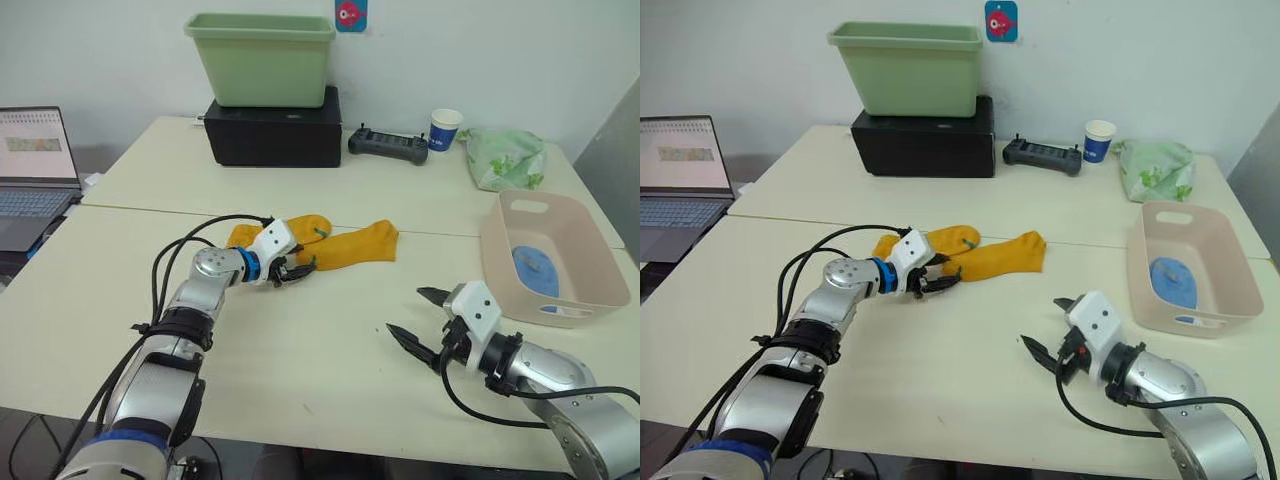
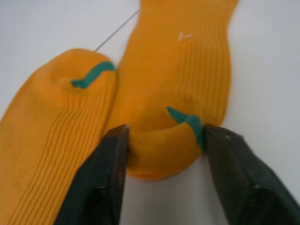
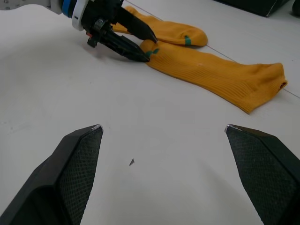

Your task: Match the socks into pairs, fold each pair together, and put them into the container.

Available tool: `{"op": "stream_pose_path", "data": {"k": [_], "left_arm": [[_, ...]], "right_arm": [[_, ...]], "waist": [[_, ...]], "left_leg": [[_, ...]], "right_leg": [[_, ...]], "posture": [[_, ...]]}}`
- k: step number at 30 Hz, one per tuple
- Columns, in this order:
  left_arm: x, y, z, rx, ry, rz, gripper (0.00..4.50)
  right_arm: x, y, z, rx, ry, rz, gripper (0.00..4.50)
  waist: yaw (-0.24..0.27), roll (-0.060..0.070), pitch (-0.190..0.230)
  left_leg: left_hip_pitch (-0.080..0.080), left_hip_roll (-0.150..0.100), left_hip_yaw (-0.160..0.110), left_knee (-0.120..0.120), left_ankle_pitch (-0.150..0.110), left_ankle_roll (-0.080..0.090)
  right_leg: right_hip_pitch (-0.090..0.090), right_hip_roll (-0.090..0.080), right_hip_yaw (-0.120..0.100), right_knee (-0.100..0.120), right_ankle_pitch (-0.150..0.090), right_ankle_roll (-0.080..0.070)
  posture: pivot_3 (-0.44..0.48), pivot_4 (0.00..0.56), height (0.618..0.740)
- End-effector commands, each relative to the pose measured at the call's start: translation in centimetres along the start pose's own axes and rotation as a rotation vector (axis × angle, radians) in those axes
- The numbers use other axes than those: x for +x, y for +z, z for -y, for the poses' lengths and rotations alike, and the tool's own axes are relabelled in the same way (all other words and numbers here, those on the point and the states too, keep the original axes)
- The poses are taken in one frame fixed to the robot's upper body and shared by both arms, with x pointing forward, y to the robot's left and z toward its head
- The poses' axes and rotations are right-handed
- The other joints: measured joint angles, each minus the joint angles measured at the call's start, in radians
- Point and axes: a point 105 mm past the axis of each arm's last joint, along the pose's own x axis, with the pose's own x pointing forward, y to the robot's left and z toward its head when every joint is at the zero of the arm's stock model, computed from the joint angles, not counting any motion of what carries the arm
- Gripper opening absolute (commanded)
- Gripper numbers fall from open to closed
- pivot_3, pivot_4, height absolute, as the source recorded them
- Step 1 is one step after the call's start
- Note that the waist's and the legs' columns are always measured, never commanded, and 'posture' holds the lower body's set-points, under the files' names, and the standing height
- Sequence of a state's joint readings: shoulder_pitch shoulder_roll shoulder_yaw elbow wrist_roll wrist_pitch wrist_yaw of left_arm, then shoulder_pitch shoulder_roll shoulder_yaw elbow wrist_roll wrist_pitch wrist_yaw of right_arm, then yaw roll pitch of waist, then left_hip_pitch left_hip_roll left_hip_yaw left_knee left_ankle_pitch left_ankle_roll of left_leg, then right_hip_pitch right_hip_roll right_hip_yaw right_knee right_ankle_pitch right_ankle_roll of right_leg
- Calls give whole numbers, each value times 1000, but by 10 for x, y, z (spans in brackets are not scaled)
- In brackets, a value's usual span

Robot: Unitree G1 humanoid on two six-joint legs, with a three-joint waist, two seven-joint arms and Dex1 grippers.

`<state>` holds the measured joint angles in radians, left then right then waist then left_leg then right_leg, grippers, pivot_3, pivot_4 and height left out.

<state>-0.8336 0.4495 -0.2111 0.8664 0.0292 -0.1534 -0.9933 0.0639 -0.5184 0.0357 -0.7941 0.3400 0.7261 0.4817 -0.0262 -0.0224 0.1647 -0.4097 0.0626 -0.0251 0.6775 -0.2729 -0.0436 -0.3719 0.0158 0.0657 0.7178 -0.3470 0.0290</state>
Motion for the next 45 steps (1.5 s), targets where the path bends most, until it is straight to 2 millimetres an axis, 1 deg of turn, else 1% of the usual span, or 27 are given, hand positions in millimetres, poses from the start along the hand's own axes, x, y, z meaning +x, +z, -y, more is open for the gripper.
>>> {"op": "stream_pose_path", "data": {"k": [1,4,5,8,13,14,16,17,19,22,23,25,27,29,31,34,37,40,42,43,45], "left_arm": [[4,-1,9,82,-82,-28,1336],[3,-1,16,101,-135,-12,314],[1,-1,20,110,-164,-6,42],[-11,3,30,112,-231,28,16],[-41,8,51,131,-297,70,16],[-56,4,58,138,-311,66,16],[-76,-4,72,160,-333,41,16],[-88,-12,77,173,-334,8,16],[-102,-20,83,159,-315,-19,16],[-114,-26,89,96,-272,-34,16],[-117,-30,92,96,-266,-51,16],[-118,-35,96,101,-248,-59,16],[-116,-35,97,85,-225,-53,16],[-116,-37,99,74,-208,-52,16],[-117,-39,101,69,-195,-55,16],[-118,-41,101,73,-183,-59,16],[-118,-42,99,80,-167,-60,0],[-118,-43,97,82,-160,-60,0],[-119,-46,96,84,-151,-67,0],[-119,-47,95,85,-145,-70,0],[-118,-47,93,93,-135,-67,0]], "right_arm": [[-3,10,-2,-20,-19,32,4500],[-3,10,-1,-30,-21,24,4500],[-4,10,1,-38,-21,21,4500],[-6,10,5,-58,-18,7,4500],[-9,11,8,-115,21,-6,4500],[-5,14,6,-141,47,-2,4500],[0,16,4,-172,87,3,4500],[5,16,1,-184,112,6,4500],[13,16,-1,-190,140,12,4500],[28,14,-4,-192,171,21,4500],[38,13,-4,-169,164,21,4500],[59,12,-5,-132,154,29,4500],[74,12,-8,-124,155,42,4500],[96,11,-10,-97,131,54,4500],[115,4,-10,-62,104,32,4500],[132,-11,-6,-37,70,-24,4500],[138,-20,-10,-13,85,-66,3852],[139,-19,-9,-20,78,-60,2844],[135,-18,-10,-22,83,-52,2074],[133,-18,-9,-33,74,-50,1783],[127,-18,-6,-41,62,-50,1028]], "waist": [[0,0,0],[0,0,0],[0,0,0],[-1,0,0],[-8,0,0],[-8,1,0],[-18,1,1],[-18,1,1],[-19,1,1],[-12,2,1],[-10,2,1],[-7,2,1],[-6,2,1],[-6,2,1],[-6,2,1],[-6,3,2],[-4,3,2],[-5,3,2],[-6,3,2],[-6,3,2],[-5,3,2]], "left_leg": [[0,0,0,0,0,0],[0,0,1,0,0,0],[0,0,0,0,0,0],[0,0,0,0,0,0],[0,1,1,0,0,0],[0,2,0,0,0,0],[1,2,1,-1,0,0],[1,2,0,-1,0,0],[2,2,0,-1,0,0],[2,2,1,-1,0,0],[2,2,1,-1,0,0],[2,1,2,-1,0,0],[2,1,2,-1,0,0],[2,2,1,-1,0,0],[2,2,1,-1,0,0],[2,2,1,-1,0,0],[2,2,2,-1,0,0],[2,2,1,-1,0,0],[2,2,1,-1,0,0],[2,2,1,-1,0,0],[2,2,1,-1,0,0]], "right_leg": [[0,0,0,0,0,0],[0,0,1,-1,0,0],[0,0,0,-1,0,0],[0,0,0,0,0,0],[0,0,1,0,0,0],[0,0,1,0,0,0],[-1,1,3,0,0,0],[0,1,2,1,0,0],[0,1,2,1,0,0],[0,0,2,1,0,0],[0,0,2,1,0,0],[0,-1,3,0,0,0],[0,-1,3,1,0,0],[0,0,2,1,0,0],[-1,0,2,1,0,0],[-2,0,2,1,0,0],[-2,0,2,1,0,0],[-2,0,2,1,0,0],[-2,0,2,2,0,0],[-2,0,2,2,0,0],[-2,0,2,2,0,0]], "posture": [[0,150,696],[0,150,696],[0,150,696],[0,150,696],[0,150,696],[0,150,696],[0,150,696],[0,150,696],[0,150,696],[0,150,696],[0,150,696],[0,150,696],[0,150,696],[0,150,696],[0,150,696],[0,150,696],[0,150,696],[0,150,696],[0,150,696],[0,150,696],[0,150,696]]}}
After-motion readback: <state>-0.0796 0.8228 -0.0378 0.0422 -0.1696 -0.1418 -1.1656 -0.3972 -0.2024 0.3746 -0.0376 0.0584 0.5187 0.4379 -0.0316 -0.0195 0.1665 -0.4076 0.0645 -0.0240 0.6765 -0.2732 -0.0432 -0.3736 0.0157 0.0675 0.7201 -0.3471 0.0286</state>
